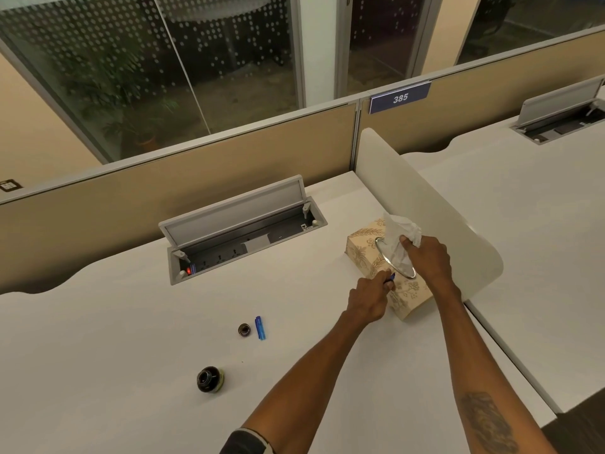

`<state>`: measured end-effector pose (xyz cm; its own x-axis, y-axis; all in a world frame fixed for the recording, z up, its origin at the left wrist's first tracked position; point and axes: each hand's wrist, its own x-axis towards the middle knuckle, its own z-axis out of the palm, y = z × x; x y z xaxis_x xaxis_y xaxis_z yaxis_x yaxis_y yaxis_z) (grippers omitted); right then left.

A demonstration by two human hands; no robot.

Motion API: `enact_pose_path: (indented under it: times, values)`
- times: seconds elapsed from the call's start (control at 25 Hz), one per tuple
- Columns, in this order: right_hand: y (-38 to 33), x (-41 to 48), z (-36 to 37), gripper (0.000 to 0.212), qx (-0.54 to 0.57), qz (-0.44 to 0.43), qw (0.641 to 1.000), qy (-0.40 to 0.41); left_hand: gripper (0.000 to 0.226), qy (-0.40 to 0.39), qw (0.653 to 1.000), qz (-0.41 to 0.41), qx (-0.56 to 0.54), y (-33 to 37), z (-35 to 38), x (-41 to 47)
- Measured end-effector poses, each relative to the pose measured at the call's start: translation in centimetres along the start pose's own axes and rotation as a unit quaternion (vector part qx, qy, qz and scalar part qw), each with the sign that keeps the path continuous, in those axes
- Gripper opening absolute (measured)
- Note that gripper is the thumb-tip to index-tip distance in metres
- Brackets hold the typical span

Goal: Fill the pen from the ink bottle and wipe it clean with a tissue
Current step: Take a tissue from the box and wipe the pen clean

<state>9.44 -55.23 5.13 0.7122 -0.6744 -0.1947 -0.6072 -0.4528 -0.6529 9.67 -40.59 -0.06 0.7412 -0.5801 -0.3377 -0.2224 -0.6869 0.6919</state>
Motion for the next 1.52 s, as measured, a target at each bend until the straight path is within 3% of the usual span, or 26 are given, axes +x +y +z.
enact_pose_path:
  times: [0.4, 0.64, 0.88, 1.16, 1.36, 1.52]
  values:
    - [-0.7, -1.4, -1.4, 0.050, -0.011, -0.011, 1.000, 0.016, 0.036, -0.004, 0.997, -0.009, -0.077, -0.3, -0.3, -0.2]
    - [-4.6, -1.9, -5.5, 0.050, 0.089, -0.067, 0.990, 0.086, 0.035, -0.016, 0.989, -0.011, -0.148, -0.2, -0.6, -0.5]
    - [-6.5, -4.3, -4.0, 0.044, 0.131, -0.075, 0.988, 0.040, 0.034, 0.070, 0.953, -0.023, -0.293, -0.7, -4.5, -3.2]
    - [-9.8, -9.1, -1.2, 0.040, 0.227, -0.124, 0.966, -0.001, 0.024, 0.190, 0.909, -0.038, -0.369, -5.3, -10.9, -11.6]
    - [-12.2, -13.4, 2.4, 0.038, 0.192, -0.178, 0.962, -0.076, 0.021, 0.282, 0.886, -0.049, -0.365, -8.2, -13.4, -18.5]
    - [-14.2, -17.3, 5.6, 0.044, 0.151, -0.206, 0.949, -0.185, 0.031, 0.312, 0.913, -0.020, -0.261, -9.4, -15.4, -22.3]
